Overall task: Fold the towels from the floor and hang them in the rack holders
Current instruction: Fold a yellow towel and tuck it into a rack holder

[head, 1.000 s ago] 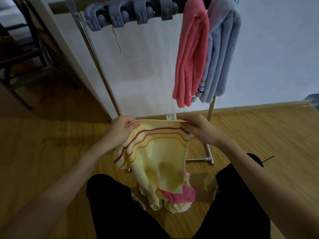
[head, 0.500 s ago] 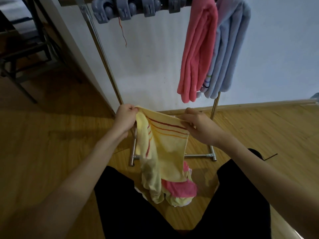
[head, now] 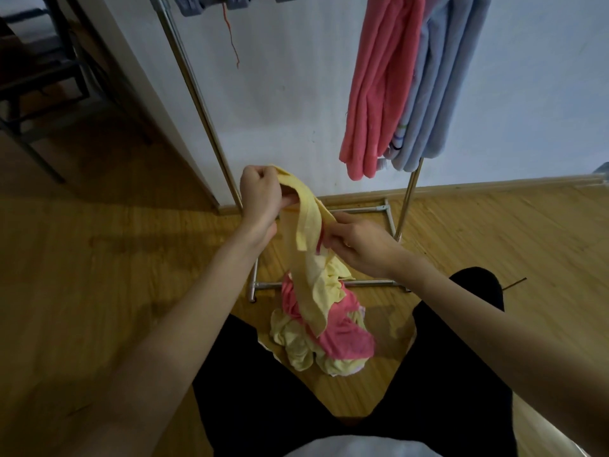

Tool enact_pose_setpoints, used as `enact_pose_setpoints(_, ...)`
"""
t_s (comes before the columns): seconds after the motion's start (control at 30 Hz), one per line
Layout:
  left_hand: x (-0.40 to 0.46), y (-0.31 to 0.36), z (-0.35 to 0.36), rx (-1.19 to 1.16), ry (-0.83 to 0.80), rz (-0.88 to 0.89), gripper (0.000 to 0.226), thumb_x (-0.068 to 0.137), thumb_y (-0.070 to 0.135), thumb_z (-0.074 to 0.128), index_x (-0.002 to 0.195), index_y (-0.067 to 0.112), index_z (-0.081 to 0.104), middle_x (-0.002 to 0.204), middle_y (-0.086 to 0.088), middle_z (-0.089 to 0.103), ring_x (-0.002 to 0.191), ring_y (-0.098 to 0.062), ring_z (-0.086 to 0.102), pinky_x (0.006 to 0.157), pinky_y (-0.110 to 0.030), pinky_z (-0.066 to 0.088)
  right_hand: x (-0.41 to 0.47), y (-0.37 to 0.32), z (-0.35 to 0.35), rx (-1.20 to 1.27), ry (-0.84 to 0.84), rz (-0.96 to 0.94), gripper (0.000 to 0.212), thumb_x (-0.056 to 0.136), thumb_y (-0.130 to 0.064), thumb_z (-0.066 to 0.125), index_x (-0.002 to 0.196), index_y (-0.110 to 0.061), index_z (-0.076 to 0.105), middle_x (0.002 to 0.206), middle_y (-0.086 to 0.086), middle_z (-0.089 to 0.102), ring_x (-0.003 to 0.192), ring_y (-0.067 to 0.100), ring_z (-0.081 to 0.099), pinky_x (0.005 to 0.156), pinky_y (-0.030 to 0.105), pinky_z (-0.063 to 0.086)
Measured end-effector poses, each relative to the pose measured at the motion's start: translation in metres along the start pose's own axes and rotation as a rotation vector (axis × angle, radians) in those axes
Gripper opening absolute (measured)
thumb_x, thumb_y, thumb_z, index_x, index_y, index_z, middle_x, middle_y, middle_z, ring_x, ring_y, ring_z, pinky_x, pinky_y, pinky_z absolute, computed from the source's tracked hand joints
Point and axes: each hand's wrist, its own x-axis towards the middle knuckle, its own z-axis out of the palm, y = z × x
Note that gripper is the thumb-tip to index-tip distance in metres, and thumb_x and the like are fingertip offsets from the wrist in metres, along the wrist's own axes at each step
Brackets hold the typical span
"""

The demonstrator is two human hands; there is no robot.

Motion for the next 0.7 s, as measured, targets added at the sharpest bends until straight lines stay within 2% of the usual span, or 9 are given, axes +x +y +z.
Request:
enact_pose_setpoints(0.1,-0.001,0.001,0.001,-0.072,-0.005,-0.018,0.028,0.098,0.006,0.034,0.073,0.005,0.046,0.072,-0.011,0.051,0.069,-0.021,0.062,0.052,-0.028,0.055,0.002,-0.003,0.001,0.028,0.028,0.067,0.039,0.086,-0.038,0.038,0.089,-0.009,0.065,0.088,0.004,0.055,0.069,0.021,0.053,0.06,0.039,0.044)
enact_pose_setpoints(0.17,-0.001,0.002,0.003,-0.127,0.005,-0.049,0.031,0.097,0.007,0.033,0.068,0.007,0.045,0.069,-0.01,0.05,0.068,-0.021,0.061,0.053,-0.03,0.056,0.003,-0.003,0.002,0.031,0.061,0.113,0.042,0.085,-0.049,0.043,0.088,-0.013,0.065,0.086,0.0,0.053,0.064,0.015,0.05,0.055,0.033,0.042)
enact_pose_setpoints(0.27,-0.004,0.003,0.006,-0.171,-0.009,-0.077,0.032,0.098,0.008,0.032,0.069,0.007,0.045,0.071,-0.01,0.05,0.072,-0.022,0.062,0.059,-0.034,0.058,0.008,-0.001,0.006,-0.027,0.128,0.148,0.042,0.082,-0.059,0.058,0.086,-0.017,0.065,0.083,-0.004,0.052,0.059,0.009,0.044,0.051,0.026,0.034)
enact_pose_setpoints(0.37,-0.009,0.006,0.01,-0.202,-0.015,-0.071,0.031,0.098,0.007,0.032,0.068,0.008,0.043,0.072,-0.01,0.049,0.072,-0.023,0.062,0.058,-0.033,0.058,0.017,-0.003,0.009,-0.073,0.185,0.177,0.049,0.076,-0.067,0.058,0.077,-0.019,0.063,0.075,-0.007,0.047,0.058,0.009,0.043,0.047,0.023,0.028)
enact_pose_setpoints(0.47,-0.012,0.012,0.014,-0.233,-0.025,-0.091,0.028,0.097,0.007,0.032,0.073,0.005,0.045,0.082,-0.015,0.052,0.084,-0.03,0.064,0.064,-0.037,0.06,0.027,-0.006,0.007,-0.117,0.234,0.238,0.055,0.074,-0.073,0.05,0.067,-0.019,0.056,0.072,-0.005,0.049,0.056,0.012,0.045,0.049,0.024,0.031)
enact_pose_setpoints(0.6,-0.015,0.018,0.017,-0.238,-0.052,-0.091,0.024,0.098,0.007,0.031,0.081,0.001,0.047,0.093,-0.019,0.052,0.095,-0.033,0.064,0.071,-0.041,0.06,0.038,-0.009,0.003,-0.135,0.274,0.287,0.053,0.076,-0.071,0.05,0.063,-0.02,0.05,0.072,-0.003,0.051,0.057,0.014,0.049,0.051,0.027,0.038)
enact_pose_setpoints(0.7,-0.016,0.022,0.016,-0.238,-0.053,-0.089,0.022,0.099,0.008,0.032,0.084,0.001,0.046,0.095,-0.018,0.052,0.1,-0.033,0.063,0.07,-0.039,0.061,0.041,-0.01,0.004,-0.111,0.285,0.307,0.043,0.083,-0.054,0.054,0.068,-0.014,0.054,0.075,0.001,0.053,0.06,0.016,0.05,0.052,0.03,0.04)
